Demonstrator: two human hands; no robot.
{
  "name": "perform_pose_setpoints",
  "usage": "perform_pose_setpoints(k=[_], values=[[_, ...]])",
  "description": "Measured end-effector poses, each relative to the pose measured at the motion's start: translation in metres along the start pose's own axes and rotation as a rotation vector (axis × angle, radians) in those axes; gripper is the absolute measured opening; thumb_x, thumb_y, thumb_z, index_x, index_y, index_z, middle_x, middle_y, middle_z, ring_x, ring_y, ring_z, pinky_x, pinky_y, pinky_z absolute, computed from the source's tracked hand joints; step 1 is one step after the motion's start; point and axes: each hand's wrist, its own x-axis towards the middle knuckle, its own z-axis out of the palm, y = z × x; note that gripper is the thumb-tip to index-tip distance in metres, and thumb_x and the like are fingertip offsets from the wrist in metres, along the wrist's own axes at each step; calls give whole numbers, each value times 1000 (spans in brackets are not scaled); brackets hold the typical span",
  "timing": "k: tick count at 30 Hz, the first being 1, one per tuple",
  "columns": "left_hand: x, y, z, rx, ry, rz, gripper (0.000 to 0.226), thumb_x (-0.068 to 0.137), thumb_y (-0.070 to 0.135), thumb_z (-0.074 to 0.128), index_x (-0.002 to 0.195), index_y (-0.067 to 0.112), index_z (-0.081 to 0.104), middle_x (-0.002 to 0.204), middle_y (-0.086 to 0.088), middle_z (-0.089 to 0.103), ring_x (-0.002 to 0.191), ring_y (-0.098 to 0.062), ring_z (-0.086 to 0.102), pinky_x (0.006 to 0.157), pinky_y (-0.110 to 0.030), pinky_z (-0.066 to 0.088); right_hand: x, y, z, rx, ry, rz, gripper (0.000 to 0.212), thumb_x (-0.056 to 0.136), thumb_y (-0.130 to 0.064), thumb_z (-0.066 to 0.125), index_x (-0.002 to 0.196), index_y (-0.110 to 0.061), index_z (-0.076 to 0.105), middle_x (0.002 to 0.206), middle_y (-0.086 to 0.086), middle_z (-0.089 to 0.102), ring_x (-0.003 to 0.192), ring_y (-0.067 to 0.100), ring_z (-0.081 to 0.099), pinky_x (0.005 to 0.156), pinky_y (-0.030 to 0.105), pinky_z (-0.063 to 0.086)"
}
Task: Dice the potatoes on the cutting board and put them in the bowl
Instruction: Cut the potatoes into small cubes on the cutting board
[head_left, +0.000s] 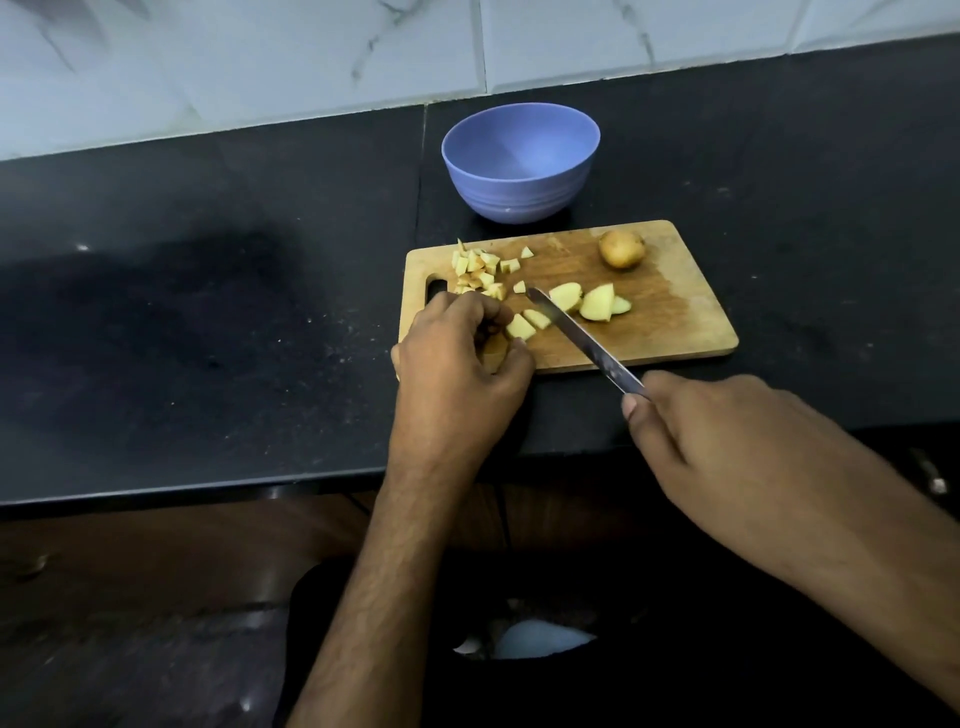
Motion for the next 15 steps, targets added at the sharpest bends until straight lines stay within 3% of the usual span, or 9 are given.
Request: perform_pose_setpoints(k=[3,9,15], values=[[1,-3,1,-8,24,-2,16,83,28,75,99,27,71,97,14,62,92,-4,59,91,-41,52,3,-7,4,27,34,-40,31,101,-49,22,89,-34,45,66,-8,54,58,7,54,53,28,42],[2,-6,1,-11,58,25,13,82,22,79,95,22,77,95,14,67,89,1,62,79,-11,48,10,-11,6,4,21,-54,29,103,-47,23,91,-34,47,67,-10,51,56,5,51,49,24,36],[2,-6,1,-20,71,34,11,82,21,80,93,23,77,94,14,68,89,5,61,75,-4,43,15,-16,3,34,-74,-30,30,104,-44,26,83,-30,43,67,-8,52,56,5,51,51,24,38]])
